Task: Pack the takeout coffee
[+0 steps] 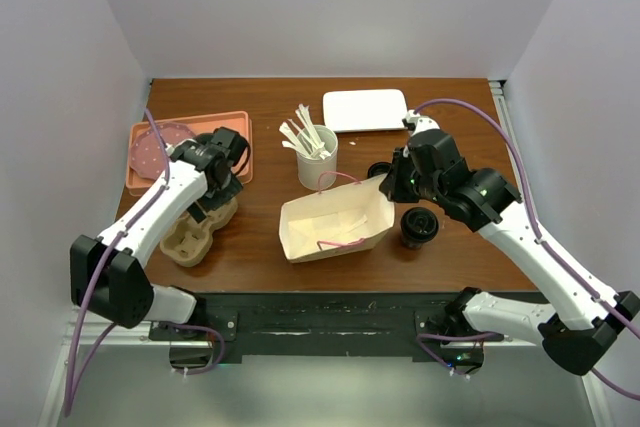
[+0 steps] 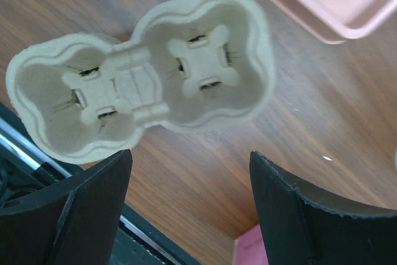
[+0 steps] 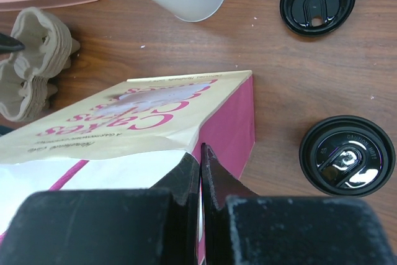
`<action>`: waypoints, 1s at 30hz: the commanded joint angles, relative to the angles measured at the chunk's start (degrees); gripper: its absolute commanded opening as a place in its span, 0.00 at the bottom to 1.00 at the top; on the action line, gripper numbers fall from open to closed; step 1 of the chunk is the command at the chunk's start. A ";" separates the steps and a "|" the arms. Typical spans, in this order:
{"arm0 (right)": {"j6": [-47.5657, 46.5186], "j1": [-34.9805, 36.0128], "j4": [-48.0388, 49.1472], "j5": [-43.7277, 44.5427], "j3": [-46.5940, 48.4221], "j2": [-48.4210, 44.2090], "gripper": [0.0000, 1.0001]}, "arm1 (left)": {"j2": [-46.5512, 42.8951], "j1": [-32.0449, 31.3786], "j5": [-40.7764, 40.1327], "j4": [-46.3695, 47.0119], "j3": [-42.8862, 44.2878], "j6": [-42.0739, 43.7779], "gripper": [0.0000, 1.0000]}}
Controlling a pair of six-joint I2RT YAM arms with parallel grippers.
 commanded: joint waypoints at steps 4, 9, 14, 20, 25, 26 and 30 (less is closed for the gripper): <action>2.39 0.28 4.53 0.76 -2.13 -1.41 0.00 | 0.70 1.89 -6.78 -4.26 -2.45 -6.89 0.79; 2.56 0.28 5.86 0.67 -3.80 -2.38 0.00 | -2.56 10.50 -3.13 2.15 -6.59 -3.91 0.75; 1.60 0.20 4.98 0.58 -3.80 -2.82 0.00 | -0.72 12.88 -3.90 -0.90 -3.44 -9.52 0.73; 0.72 0.28 4.63 0.41 -3.89 -3.17 0.00 | -1.50 14.72 -0.57 -5.22 -1.32 -19.88 0.72; -0.68 0.28 4.71 -0.03 -3.62 -3.35 0.01 | -8.79 16.75 5.68 1.51 -4.57 -27.38 0.67; -0.77 0.28 4.89 -0.47 -3.71 -3.26 0.01 | -8.71 16.75 5.77 2.32 -4.23 -26.77 0.65; -1.65 0.28 3.75 0.75 -3.19 -2.04 0.02 | -0.56 16.84 2.53 -4.67 3.75 -20.88 0.64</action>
